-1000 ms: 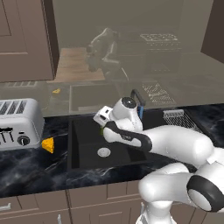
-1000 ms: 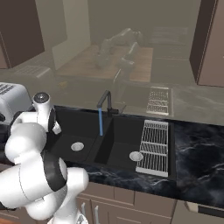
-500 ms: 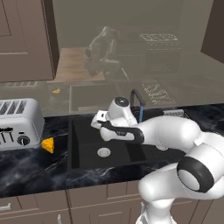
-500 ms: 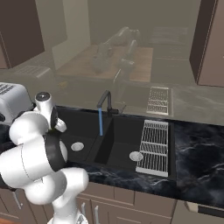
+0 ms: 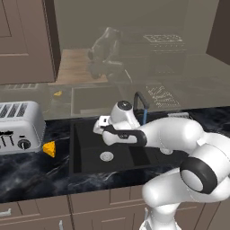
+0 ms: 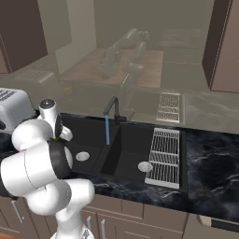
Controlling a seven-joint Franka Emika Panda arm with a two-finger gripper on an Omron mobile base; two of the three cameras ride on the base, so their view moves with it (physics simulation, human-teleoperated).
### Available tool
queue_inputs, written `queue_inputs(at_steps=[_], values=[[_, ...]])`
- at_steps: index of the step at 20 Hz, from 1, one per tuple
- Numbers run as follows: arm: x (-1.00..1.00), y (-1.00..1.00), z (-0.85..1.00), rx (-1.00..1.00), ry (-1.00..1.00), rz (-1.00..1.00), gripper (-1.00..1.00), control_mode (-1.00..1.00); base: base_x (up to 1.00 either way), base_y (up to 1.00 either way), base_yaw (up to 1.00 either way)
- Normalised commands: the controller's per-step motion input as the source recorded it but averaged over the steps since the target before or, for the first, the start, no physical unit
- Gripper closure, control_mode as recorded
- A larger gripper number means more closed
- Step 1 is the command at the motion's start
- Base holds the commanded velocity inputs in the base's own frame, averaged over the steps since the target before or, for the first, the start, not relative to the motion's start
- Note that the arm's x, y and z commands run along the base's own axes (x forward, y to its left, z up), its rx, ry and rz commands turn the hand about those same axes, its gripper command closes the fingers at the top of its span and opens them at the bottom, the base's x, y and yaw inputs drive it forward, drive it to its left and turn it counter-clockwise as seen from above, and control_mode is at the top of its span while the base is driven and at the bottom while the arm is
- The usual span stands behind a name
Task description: Turn on the sink faucet. Then move the lime from the counter to the sink. Turn off the sink. Move the vegetable from the sink to the pot next to the stove. Finally move the pot to the front left burner.
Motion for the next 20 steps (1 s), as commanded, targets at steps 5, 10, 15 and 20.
queue_inputs(at_steps=[5, 10, 15, 20], values=[[0.05, -0.05, -0.29, 0.0, 0.0, 0.01, 1.0, -1.0, 0.0, 0.0, 0.0], [0.15, -0.03, -0.35, 0.0, 0.0, 0.04, 1.0, -1.0, 0.0, 0.0, 0.0], [0.23, -0.06, -0.29, 0.0, 0.0, 0.05, 1.0, -1.0, 0.0, 0.0, 0.0], [0.18, -0.07, -0.3, -0.01, 0.0, 0.03, 1.0, -1.0, 0.0, 0.0, 0.0]])
